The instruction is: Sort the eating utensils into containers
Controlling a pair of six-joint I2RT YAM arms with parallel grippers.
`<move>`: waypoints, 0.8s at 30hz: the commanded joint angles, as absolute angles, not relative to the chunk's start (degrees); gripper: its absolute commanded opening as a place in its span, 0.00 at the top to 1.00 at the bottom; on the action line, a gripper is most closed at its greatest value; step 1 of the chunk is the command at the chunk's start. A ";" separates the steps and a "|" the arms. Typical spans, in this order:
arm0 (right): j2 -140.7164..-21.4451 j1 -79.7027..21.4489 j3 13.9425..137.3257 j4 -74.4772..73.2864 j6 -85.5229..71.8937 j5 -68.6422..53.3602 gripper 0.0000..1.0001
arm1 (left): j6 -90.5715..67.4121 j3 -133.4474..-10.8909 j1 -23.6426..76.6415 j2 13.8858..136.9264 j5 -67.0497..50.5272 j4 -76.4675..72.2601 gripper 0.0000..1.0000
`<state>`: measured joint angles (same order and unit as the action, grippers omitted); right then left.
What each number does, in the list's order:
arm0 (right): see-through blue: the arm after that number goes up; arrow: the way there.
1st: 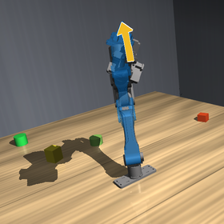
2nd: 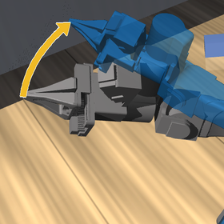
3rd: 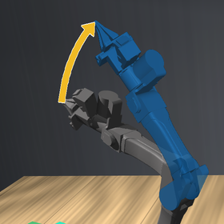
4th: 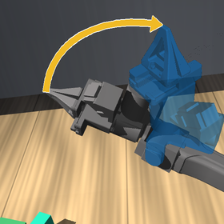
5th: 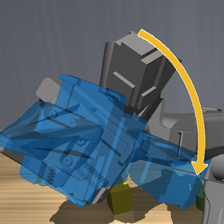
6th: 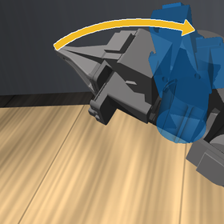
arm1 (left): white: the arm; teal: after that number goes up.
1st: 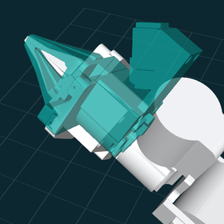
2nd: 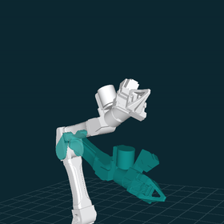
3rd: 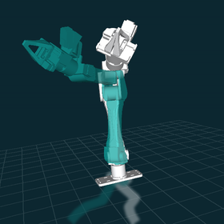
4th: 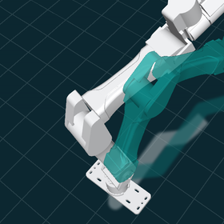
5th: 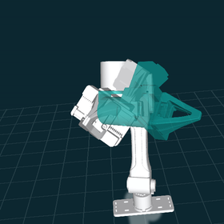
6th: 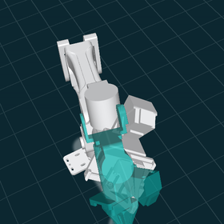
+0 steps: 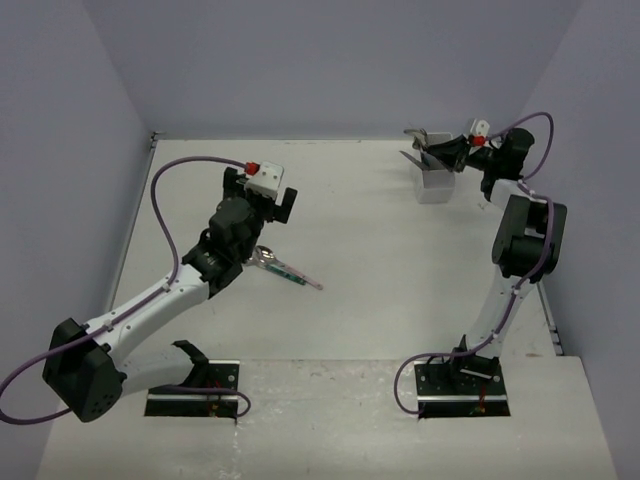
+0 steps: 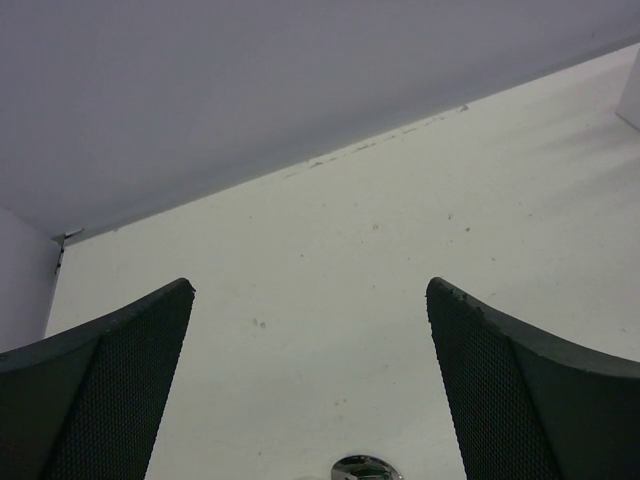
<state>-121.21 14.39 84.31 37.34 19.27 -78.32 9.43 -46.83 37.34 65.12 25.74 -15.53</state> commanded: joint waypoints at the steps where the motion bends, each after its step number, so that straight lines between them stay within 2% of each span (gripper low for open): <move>1: -121.55 15.29 83.15 50.08 12.93 -82.35 0.97 | 7.21 -49.48 36.30 66.18 27.16 -16.79 0.00; 12: -124.37 16.26 83.94 53.61 8.70 -84.28 0.90 | 6.42 -51.24 35.24 67.50 27.07 -15.30 0.00; 16: -124.28 16.26 83.23 54.58 8.62 -84.20 0.81 | 6.50 -50.89 35.07 66.80 27.25 -15.38 0.00; 24: -124.19 16.17 82.97 54.76 8.53 -84.72 0.77 | 6.68 -50.63 35.07 65.22 28.13 -14.33 0.00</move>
